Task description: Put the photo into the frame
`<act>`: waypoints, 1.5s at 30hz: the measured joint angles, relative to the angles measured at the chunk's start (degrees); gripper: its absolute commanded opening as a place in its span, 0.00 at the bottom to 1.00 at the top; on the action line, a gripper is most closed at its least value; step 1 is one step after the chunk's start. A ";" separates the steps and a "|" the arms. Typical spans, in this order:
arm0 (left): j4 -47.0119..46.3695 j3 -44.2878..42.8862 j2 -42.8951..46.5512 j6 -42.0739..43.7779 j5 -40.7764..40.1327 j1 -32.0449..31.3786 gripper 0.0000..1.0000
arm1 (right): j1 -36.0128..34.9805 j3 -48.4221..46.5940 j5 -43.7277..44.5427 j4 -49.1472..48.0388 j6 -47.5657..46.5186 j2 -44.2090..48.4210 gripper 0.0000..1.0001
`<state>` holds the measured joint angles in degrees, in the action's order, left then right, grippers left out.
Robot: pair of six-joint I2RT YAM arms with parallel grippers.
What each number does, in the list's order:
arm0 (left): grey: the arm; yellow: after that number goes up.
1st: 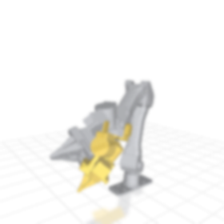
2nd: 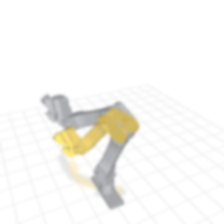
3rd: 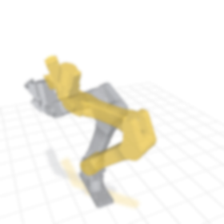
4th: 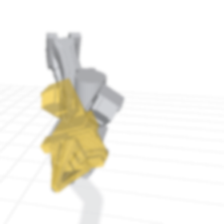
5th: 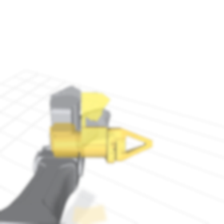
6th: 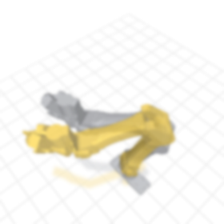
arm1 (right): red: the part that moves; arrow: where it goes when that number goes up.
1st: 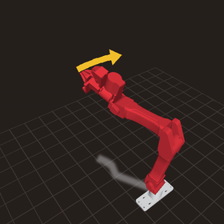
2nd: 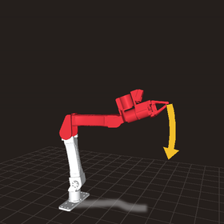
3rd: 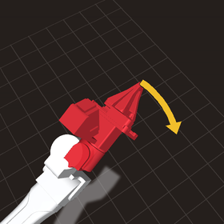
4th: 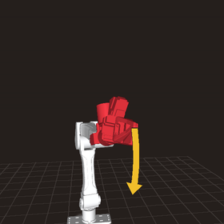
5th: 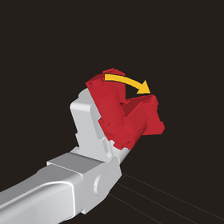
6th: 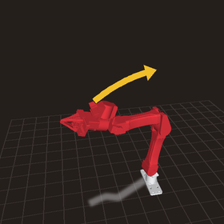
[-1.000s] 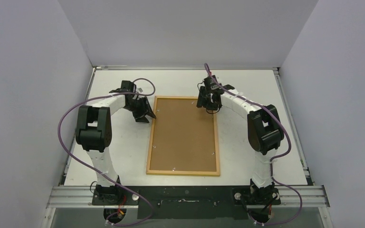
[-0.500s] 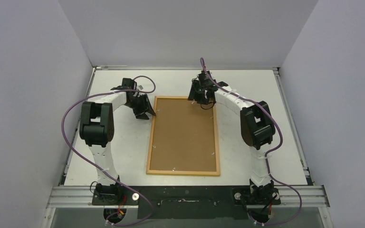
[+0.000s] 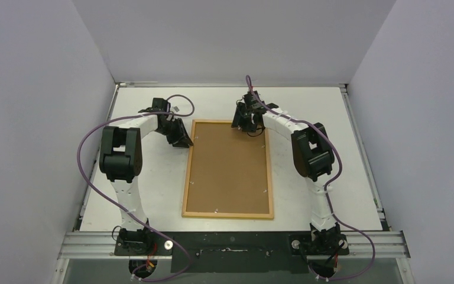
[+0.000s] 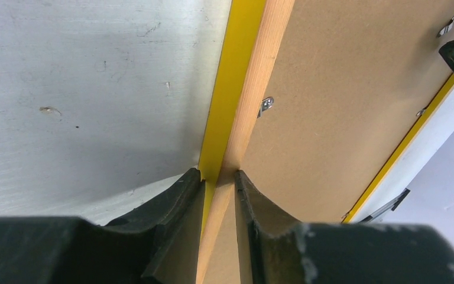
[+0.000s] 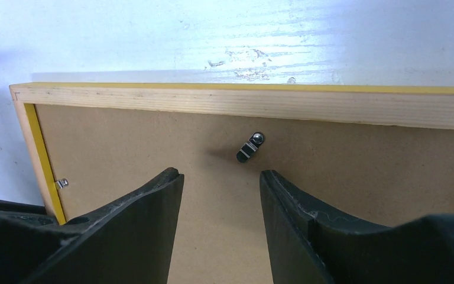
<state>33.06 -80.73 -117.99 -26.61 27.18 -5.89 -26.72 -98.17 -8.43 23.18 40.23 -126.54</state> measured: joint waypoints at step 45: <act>-1.22 0.76 0.00 0.81 2.19 0.39 0.16 | -0.24 0.15 2.71 -9.51 3.30 -2.67 0.48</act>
<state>31.83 -79.96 -117.99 -25.80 29.36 -5.50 -26.96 -98.02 -5.72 13.67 43.53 -129.21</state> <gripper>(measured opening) 0.167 0.479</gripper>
